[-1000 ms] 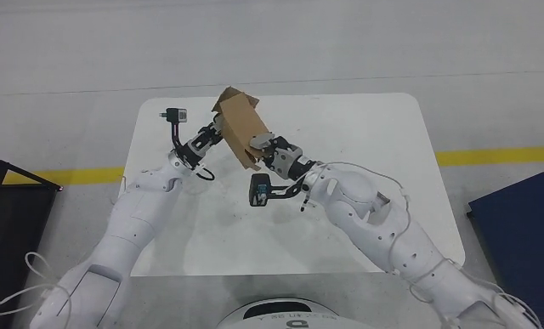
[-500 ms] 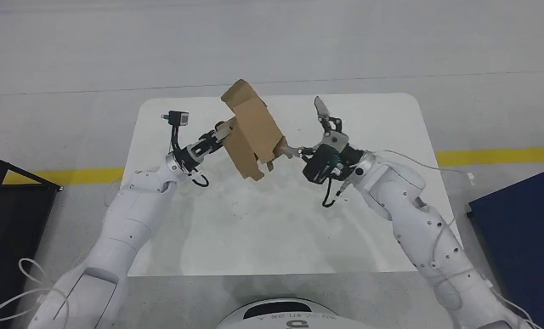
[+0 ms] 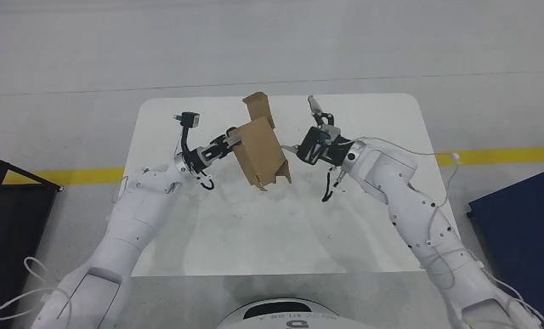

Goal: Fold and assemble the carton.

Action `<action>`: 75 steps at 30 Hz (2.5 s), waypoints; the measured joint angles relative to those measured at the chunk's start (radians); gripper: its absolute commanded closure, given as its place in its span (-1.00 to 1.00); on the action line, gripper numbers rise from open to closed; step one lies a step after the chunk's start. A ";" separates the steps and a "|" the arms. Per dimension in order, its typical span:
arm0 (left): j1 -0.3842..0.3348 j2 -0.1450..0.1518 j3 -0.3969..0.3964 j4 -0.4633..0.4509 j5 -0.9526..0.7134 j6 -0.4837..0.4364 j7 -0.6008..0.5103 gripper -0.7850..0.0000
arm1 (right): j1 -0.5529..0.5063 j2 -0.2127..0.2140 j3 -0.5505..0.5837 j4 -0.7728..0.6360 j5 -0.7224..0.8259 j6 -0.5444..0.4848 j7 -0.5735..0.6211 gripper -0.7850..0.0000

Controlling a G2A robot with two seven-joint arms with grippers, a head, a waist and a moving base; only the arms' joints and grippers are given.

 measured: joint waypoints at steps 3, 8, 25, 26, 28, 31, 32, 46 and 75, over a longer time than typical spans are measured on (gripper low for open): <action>-0.008 -0.008 0.008 0.007 0.004 0.000 0.031 1.00 | 0.011 -0.009 -0.043 -0.040 0.010 -0.014 0.055 -1.00; -0.015 -0.020 0.025 0.009 -0.008 0.000 0.051 1.00 | 0.025 -0.019 -0.096 -0.075 0.011 -0.030 0.092 -1.00; -0.004 -0.022 0.019 -0.002 -0.318 0.036 -0.097 1.00 | -0.060 -0.003 0.052 -0.111 0.110 0.002 -0.118 -1.00; -0.004 -0.020 0.019 -0.005 -0.330 0.043 -0.104 1.00 | -0.077 0.000 0.073 -0.113 0.114 0.001 -0.147 -1.00; -0.001 -0.016 0.018 -0.015 -0.355 0.055 -0.116 1.00 | -0.081 0.001 0.080 -0.114 0.115 0.000 -0.164 -1.00; 0.005 -0.010 0.017 -0.030 -0.395 0.075 -0.137 1.00 | -0.077 0.000 0.075 -0.113 0.115 0.000 -0.147 -1.00; 0.006 -0.008 0.016 -0.035 -0.408 0.083 -0.145 1.00 | -0.077 0.000 0.075 -0.113 0.115 0.000 -0.146 -1.00; 0.020 -0.006 -0.001 -0.065 -0.562 0.168 -0.229 1.00 | -0.084 0.001 0.091 -0.107 0.146 -0.012 -0.141 -1.00; 0.005 -0.040 0.054 -0.031 -0.513 0.203 -0.264 1.00 | -0.034 -0.033 -0.051 -0.139 0.105 0.066 -0.088 -1.00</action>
